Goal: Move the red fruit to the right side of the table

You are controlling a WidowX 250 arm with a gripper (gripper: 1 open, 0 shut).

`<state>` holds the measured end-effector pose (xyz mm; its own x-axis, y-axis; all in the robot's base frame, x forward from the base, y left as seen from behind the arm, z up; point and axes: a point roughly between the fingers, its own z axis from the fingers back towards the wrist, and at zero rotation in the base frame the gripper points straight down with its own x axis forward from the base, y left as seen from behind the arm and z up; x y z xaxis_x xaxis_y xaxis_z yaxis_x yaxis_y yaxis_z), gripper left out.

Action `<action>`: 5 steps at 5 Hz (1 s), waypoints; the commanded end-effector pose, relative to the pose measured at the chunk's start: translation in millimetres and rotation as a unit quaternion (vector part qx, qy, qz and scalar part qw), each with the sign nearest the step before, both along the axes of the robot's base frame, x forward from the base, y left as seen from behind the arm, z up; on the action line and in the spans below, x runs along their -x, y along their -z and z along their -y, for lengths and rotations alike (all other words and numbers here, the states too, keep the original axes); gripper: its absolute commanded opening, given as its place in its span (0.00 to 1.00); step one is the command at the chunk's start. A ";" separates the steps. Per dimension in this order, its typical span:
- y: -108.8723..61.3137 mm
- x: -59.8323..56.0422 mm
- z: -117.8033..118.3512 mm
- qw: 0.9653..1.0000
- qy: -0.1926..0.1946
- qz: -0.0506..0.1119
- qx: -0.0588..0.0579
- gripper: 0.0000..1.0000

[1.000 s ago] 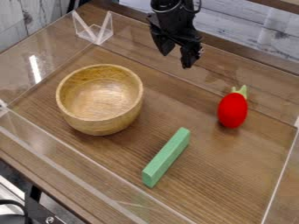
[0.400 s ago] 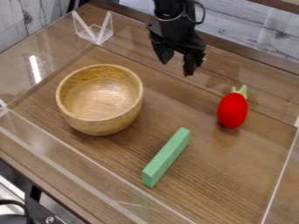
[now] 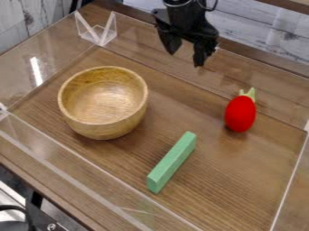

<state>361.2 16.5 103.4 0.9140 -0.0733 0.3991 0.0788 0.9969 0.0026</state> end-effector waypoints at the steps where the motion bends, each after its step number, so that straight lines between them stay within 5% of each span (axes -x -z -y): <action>1: -9.3 -14.0 -0.8 1.000 -0.006 0.027 -0.006 1.00; 2: -5.7 -15.7 0.3 1.000 -0.006 0.025 -0.010 0.00; 3: -5.3 -16.7 2.5 1.000 -0.004 0.021 -0.012 1.00; 5: -10.3 -15.9 6.5 0.997 -0.079 0.010 -0.018 1.00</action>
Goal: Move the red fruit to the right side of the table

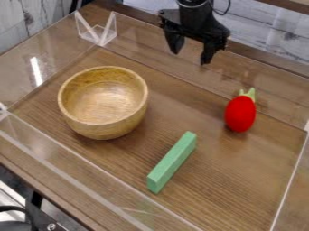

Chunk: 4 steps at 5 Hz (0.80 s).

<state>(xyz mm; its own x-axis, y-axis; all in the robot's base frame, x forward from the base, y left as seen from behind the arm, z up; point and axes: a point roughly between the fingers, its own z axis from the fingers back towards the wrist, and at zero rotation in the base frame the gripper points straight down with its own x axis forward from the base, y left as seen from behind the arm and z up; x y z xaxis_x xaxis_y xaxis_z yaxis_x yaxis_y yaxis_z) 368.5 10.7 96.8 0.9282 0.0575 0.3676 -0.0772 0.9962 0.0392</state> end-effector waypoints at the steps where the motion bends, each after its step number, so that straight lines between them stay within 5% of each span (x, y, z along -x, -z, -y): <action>1: -16.0 -7.6 1.0 0.999 -0.030 0.022 0.000 1.00; 4: -0.1 -3.4 -28.2 0.998 0.055 0.008 0.004 1.00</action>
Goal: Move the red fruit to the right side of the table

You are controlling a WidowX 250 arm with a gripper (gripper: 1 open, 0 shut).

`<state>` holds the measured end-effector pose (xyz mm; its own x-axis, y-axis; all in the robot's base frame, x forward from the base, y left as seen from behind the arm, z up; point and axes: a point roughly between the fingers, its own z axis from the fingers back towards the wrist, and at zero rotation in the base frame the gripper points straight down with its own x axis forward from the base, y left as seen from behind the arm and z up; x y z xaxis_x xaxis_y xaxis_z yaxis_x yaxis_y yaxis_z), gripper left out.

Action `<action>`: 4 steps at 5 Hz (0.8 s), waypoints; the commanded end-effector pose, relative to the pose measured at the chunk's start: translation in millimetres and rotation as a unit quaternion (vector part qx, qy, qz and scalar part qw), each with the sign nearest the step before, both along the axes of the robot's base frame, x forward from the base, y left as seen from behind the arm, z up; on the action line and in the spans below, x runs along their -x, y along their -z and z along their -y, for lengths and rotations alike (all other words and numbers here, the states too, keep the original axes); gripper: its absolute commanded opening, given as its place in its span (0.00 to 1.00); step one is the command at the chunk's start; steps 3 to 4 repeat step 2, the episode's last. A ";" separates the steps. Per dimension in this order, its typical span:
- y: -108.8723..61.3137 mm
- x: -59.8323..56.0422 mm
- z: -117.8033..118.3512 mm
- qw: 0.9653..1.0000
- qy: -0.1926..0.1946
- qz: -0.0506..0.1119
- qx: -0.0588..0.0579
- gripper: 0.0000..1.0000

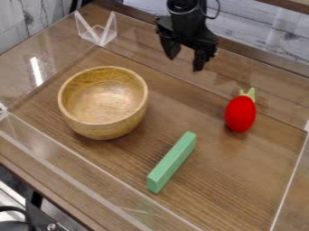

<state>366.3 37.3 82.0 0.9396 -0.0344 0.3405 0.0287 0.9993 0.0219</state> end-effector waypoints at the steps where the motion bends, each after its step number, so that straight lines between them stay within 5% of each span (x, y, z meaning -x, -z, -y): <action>1: -16.9 -6.5 -3.5 1.000 0.015 0.027 0.000 1.00; 4: -29.5 -0.4 -5.5 0.999 0.039 0.030 0.004 1.00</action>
